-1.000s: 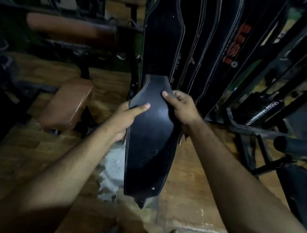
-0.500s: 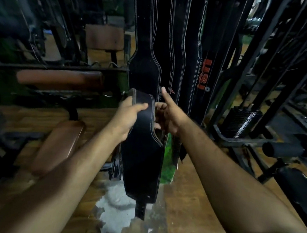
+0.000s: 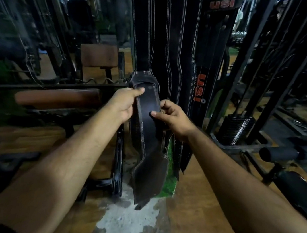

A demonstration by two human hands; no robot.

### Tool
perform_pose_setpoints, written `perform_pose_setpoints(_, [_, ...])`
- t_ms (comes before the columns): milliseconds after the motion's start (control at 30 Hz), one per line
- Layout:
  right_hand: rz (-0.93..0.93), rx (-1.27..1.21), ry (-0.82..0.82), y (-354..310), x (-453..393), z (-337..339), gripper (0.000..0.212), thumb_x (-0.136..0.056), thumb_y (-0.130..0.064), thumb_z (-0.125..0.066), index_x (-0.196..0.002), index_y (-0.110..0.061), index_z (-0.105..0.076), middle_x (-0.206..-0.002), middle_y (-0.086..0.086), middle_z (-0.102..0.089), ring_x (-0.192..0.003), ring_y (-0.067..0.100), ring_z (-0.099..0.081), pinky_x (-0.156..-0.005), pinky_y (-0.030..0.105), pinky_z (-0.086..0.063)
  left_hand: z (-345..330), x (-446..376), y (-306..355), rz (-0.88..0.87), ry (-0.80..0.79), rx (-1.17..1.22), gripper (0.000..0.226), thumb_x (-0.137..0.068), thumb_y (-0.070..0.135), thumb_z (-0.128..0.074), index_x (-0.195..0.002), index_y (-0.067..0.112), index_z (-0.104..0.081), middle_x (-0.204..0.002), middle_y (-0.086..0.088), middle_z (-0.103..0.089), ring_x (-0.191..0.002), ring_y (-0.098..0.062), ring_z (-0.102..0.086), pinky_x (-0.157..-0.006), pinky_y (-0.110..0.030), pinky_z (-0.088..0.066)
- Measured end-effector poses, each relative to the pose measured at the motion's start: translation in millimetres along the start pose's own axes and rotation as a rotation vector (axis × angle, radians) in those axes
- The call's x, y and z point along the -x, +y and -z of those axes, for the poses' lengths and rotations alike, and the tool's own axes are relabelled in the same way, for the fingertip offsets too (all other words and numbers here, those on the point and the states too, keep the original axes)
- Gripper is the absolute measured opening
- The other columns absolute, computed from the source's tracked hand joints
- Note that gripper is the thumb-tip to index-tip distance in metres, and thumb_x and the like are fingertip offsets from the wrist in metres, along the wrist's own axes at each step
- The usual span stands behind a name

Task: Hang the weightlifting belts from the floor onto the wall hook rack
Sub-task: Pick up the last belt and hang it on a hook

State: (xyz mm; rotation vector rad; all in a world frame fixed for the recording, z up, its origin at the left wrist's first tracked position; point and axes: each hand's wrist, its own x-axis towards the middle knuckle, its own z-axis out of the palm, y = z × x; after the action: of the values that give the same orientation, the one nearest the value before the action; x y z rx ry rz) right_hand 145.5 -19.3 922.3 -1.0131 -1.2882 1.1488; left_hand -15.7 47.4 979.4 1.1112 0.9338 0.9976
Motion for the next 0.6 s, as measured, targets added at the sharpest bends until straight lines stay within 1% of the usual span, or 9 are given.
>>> perform_pose_setpoints(67, [-0.003,0.051,0.074,-14.3,-2.6,8.0,0.022,-0.089,-0.024,-0.075,-0.107,-0.015,-0.065,-0.098,0.02,-0.06,-0.086,0.035,-0.057,-0.072,0.053,-0.048,-12.0,-1.0,2.6,-0.119,0.008,-0.09,0.01,-0.099,0.012,-0.059,-0.101,0.012,-0.069,-0.097,-0.007,-0.076,-0.09,-0.024,-0.073,-0.074,-0.035,-0.061])
perform_pose_setpoints(100, [0.011,0.076,0.12,-23.4,-4.7,12.0,0.023,-0.093,-0.026,-0.072,-0.111,-0.013,-0.065,-0.099,0.017,-0.063,-0.086,0.033,-0.061,-0.071,0.05,-0.053,-18.2,0.6,2.6,-0.185,0.008,-0.139,0.01,-0.099,0.011,-0.06,-0.099,0.014,-0.069,-0.097,-0.006,-0.076,-0.091,-0.023,-0.074,-0.078,-0.036,-0.06])
perform_pose_setpoints(167, [0.087,0.101,0.166,-41.6,-12.0,20.4,0.013,-0.099,-0.024,-0.065,-0.105,-0.013,-0.067,-0.095,0.006,-0.069,-0.084,0.021,-0.067,-0.068,0.036,-0.058,-30.6,5.4,-0.9,-0.301,-0.038,-0.22,0.013,-0.098,0.008,-0.06,-0.105,0.014,-0.068,-0.102,-0.004,-0.077,-0.096,-0.019,-0.074,-0.083,-0.032,-0.059])
perform_pose_setpoints(233, [0.22,0.151,0.142,-55.4,-19.3,29.5,0.013,-0.099,-0.013,-0.063,-0.11,-0.011,-0.069,-0.099,-0.001,-0.073,-0.091,0.011,-0.071,-0.081,0.026,-0.059,-42.0,10.5,-4.1,-0.368,-0.091,-0.27,0.021,-0.098,0.004,-0.059,-0.115,0.013,-0.067,-0.109,-0.002,-0.075,-0.104,-0.013,-0.072,-0.09,-0.027,-0.057])
perform_pose_setpoints(300, [0.315,0.195,0.123,-66.7,-24.6,37.1,0.024,-0.099,-0.007,-0.062,-0.122,-0.001,-0.066,-0.109,0.001,-0.073,-0.104,0.01,-0.07,-0.095,0.026,-0.055,-53.1,11.8,1.6,-0.414,-0.105,-0.255,0.025,-0.099,0.004,-0.058,-0.118,0.016,-0.067,-0.115,-0.001,-0.074,-0.111,-0.013,-0.069,-0.096,-0.029,-0.055])
perform_pose_setpoints(333, [0.346,0.199,0.121,-72.4,-27.8,40.5,0.026,-0.099,-0.007,-0.061,-0.124,0.001,-0.065,-0.111,0.002,-0.073,-0.106,0.009,-0.069,-0.098,0.027,-0.054,-58.8,12.0,8.2,-0.421,-0.11,-0.22,0.024,-0.1,0.006,-0.056,-0.116,0.018,-0.067,-0.115,-0.001,-0.074,-0.111,-0.013,-0.07,-0.095,-0.029,-0.056])
perform_pose_setpoints(433, [0.445,0.267,0.156,-95.3,-42.6,50.2,0.025,-0.099,-0.011,-0.063,-0.121,-0.001,-0.067,-0.105,-0.004,-0.074,-0.101,0.005,-0.07,-0.094,0.025,-0.055,-75.5,8.6,34.9,-0.409,-0.122,-0.149,0.02,-0.104,0.01,-0.05,-0.114,0.018,-0.065,-0.11,-0.001,-0.075,-0.106,-0.013,-0.072,-0.087,-0.029,-0.059])
perform_pose_setpoints(500, [0.508,0.285,0.166,-114.2,-53.8,57.3,0.023,-0.098,-0.012,-0.065,-0.119,-0.002,-0.069,-0.104,-0.005,-0.075,-0.1,0.003,-0.071,-0.092,0.022,-0.055,-88.0,2.6,51.9,-0.456,-0.086,-0.156,0.018,-0.103,0.011,-0.051,-0.112,0.018,-0.066,-0.11,-0.004,-0.076,-0.108,-0.017,-0.072,-0.093,-0.036,-0.058])
perform_pose_setpoints(600, [0.597,0.201,0.202,-142.2,-69.8,68.5,0.023,-0.095,-0.009,-0.068,-0.116,0.002,-0.071,-0.106,0.006,-0.076,-0.101,0.012,-0.072,-0.093,0.03,-0.058,-105.0,-7.3,75.2,-0.571,0.011,-0.146,0.011,-0.1,0.012,-0.059,-0.098,0.017,-0.069,-0.098,-0.008,-0.077,-0.097,-0.024,-0.074,-0.092,-0.043,-0.059])
